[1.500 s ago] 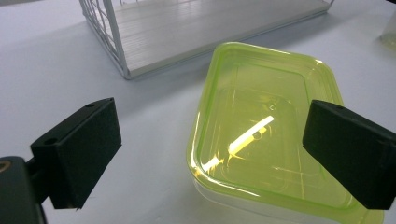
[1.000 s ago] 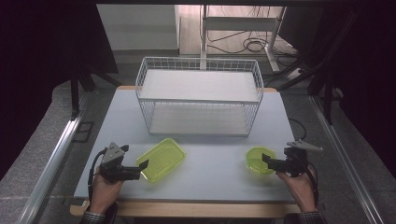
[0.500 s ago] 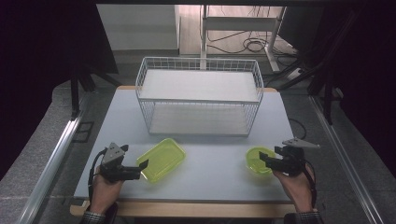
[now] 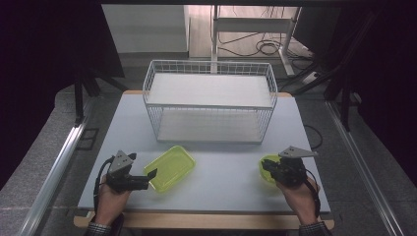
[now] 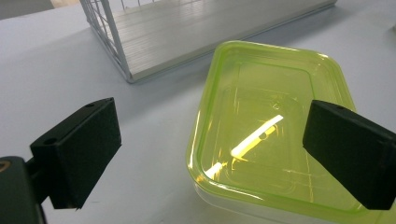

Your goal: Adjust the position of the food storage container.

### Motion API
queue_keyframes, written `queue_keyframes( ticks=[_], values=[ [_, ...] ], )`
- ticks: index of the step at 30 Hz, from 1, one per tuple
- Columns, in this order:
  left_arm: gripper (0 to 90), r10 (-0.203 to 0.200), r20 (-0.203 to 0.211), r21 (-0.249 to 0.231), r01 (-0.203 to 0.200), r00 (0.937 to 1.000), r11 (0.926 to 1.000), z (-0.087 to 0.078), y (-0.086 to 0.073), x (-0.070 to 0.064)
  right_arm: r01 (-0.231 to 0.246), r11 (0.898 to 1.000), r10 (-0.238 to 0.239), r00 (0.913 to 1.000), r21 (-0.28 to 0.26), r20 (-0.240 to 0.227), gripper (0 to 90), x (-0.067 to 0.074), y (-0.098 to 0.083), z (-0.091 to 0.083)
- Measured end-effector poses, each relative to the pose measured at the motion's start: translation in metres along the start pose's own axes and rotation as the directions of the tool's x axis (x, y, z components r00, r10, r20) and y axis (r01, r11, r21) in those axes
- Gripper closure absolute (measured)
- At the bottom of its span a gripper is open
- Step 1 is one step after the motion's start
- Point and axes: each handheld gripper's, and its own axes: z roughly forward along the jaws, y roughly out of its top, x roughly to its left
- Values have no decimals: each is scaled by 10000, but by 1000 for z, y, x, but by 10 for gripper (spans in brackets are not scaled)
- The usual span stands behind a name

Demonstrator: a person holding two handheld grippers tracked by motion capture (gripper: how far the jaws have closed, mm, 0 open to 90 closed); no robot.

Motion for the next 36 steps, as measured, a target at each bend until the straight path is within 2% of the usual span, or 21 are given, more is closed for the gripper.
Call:
queue_keyframes(
  ticks=[1,6,12,13,16,18,25,31,33,36],
  values=[
    [43,65,-7,66,-65,10000,10000,1,0,-1,56,10000,-56,10000,67,-82,888,4,1,2],
    [44,173,1,151,-173,9998,9997,2,0,-2,-61,9997,69,9995,256,-302,893,10,2,9],
    [45,212,-9,188,-212,9998,9996,2,0,-2,174,9989,-151,9985,433,-520,893,19,3,20],
    [45,220,-15,195,-219,9998,9996,2,0,-2,340,9973,-307,9983,657,-499,893,22,2,26],
    [46,223,-39,205,-222,9997,9995,2,0,-2,423,9949,-385,9983,913,-432,893,23,0,32],
    [46,226,-52,203,-225,9997,9995,2,0,-2,400,9935,-372,9989,1067,-283,893,20,-1,32],
    [47,179,-64,250,-178,9998,9995,2,0,-3,66,9951,-65,10000,986,-18,893,6,-6,24],
    [49,75,-25,435,-74,10000,9990,4,0,-4,-432,9956,388,9978,834,532,893,-20,-14,10],
    [49,148,-60,514,-145,9999,9986,5,0,-4,-606,9952,556,9963,771,660,893,-27,-17,6],
    [50,147,-96,570,-141,9998,9983,5,1,-5,-757,9944,695,9941,737,829,893,-34,-19,3]
  ],
)
